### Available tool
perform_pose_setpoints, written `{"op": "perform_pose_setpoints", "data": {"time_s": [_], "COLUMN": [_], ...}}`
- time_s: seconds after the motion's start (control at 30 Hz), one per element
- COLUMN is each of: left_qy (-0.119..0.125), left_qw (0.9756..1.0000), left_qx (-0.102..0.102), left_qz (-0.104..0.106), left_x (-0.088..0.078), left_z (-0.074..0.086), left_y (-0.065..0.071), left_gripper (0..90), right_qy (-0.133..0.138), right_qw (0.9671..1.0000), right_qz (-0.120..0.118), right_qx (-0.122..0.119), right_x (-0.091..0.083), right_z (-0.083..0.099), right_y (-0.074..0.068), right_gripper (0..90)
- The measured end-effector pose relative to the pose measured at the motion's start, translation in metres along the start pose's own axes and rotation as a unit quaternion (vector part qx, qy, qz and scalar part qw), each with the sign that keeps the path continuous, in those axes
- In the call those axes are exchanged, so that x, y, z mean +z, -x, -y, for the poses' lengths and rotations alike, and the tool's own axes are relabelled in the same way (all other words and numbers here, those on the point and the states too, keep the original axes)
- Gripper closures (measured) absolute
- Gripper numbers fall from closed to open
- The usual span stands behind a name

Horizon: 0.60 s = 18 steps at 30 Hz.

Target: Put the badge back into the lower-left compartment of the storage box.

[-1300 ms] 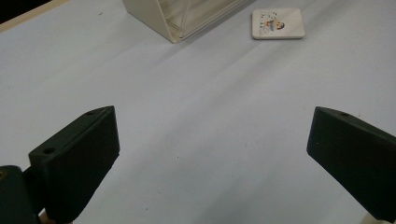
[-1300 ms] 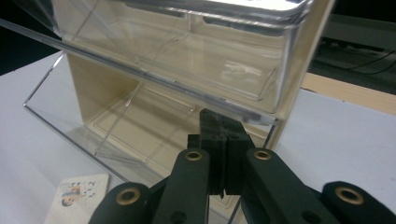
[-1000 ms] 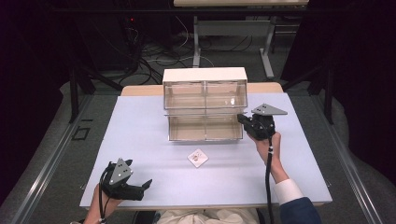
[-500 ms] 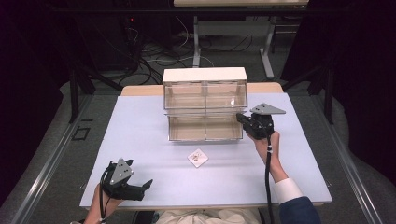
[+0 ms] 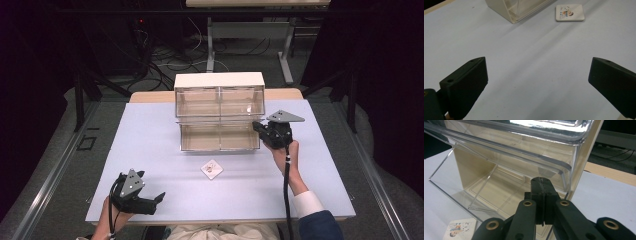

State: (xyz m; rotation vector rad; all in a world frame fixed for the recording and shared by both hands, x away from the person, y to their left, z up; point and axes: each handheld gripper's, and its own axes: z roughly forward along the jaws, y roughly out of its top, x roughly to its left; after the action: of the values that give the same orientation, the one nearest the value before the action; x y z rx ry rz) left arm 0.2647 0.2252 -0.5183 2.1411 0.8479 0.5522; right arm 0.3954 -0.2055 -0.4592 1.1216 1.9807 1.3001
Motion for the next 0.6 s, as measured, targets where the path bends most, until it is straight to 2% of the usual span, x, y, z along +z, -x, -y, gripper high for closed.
{"op": "perform_pose_setpoints", "data": {"time_s": [0.17,0.2,0.3,0.33,0.37,0.4,0.43,0.53,0.57,0.6], "left_qy": [-0.007,-0.009,-0.014,-0.016,-0.015,-0.018,-0.023,-0.026,-0.027,-0.029], "left_qw": [0.9999,0.9999,0.9998,0.9998,0.9998,0.9997,0.9996,0.9993,0.9992,0.999], "left_qx": [0.007,0.014,0.012,0.004,0.009,0.002,0.009,0.003,0.012,0.012], "left_qz": [0.003,0.0,0.004,0.01,0.01,0.015,0.014,0.029,0.029,0.03], "left_x": [0.006,0.008,0.013,0.015,0.017,0.02,0.022,0.03,0.033,0.036], "left_z": [-0.006,-0.008,-0.011,-0.013,-0.014,-0.016,-0.017,-0.021,-0.024,-0.025], "left_y": [0.005,0.006,0.008,0.009,0.009,0.011,0.011,0.016,0.016,0.018], "left_gripper": [1.8,1.2,0.8,0.3,0.2,0.2,0.2,0.1,0.1,0.0], "right_qy": [0.0,0.0,-0.001,0.0,0.001,0.001,0.001,0.006,0.005,0.006], "right_qw": [1.0,1.0,1.0,1.0,1.0,1.0,1.0,1.0,1.0,1.0], "right_qz": [0.0,-0.001,0.0,0.0,0.001,0.001,0.0,0.003,0.002,0.002], "right_qx": [0.001,0.002,0.0,0.0,0.003,0.003,0.002,0.005,0.004,0.007], "right_x": [0.0,0.001,0.001,0.001,0.001,0.001,0.001,0.002,0.002,0.003], "right_z": [0.0,0.0,0.0,0.0,0.0,0.0,0.0,0.001,0.001,0.001], "right_y": [-0.001,-0.001,-0.001,-0.001,-0.002,-0.002,-0.002,-0.003,-0.003,-0.004], "right_gripper": [90.0,90.0,90.0,90.0,90.0,90.0,90.0,90.0,90.0,90.0]}}
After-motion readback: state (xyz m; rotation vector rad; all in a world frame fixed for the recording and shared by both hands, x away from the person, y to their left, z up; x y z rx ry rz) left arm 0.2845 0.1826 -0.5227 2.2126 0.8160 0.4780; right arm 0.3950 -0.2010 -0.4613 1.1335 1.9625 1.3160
